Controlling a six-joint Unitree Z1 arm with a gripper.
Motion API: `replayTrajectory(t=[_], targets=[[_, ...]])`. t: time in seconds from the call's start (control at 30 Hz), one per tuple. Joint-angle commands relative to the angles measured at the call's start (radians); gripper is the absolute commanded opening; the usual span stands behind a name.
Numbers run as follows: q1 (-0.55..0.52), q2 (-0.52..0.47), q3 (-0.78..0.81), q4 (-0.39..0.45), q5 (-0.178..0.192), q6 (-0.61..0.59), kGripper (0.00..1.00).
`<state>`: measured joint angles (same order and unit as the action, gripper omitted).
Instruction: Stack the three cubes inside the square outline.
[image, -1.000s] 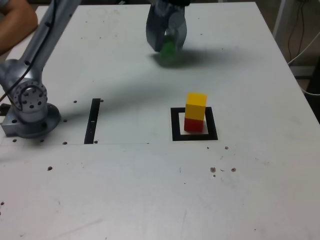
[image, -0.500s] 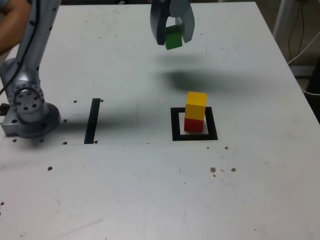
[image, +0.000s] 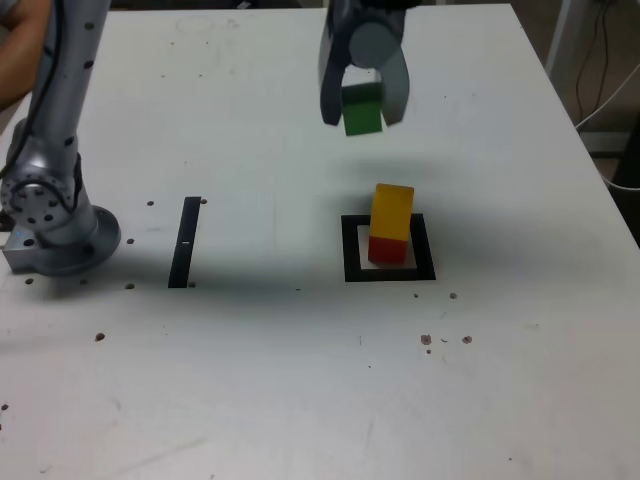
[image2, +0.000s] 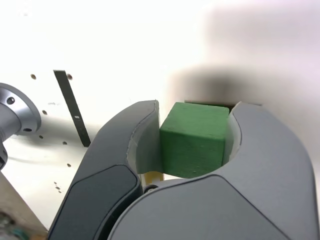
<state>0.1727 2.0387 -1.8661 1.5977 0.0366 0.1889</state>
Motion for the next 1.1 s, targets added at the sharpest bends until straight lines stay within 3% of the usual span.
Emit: replayTrajectory(t=[0.0, 0.5, 1.07], targets=[[-0.035, -0.008, -0.001, 0.015, -0.001, -0.006, 0.37], [-0.206, 0.006, -0.042, 0.027, 0.009, -0.025, 0.37], [-0.277, 0.053, -0.064, 0.025, -0.004, -0.048, 0.37]])
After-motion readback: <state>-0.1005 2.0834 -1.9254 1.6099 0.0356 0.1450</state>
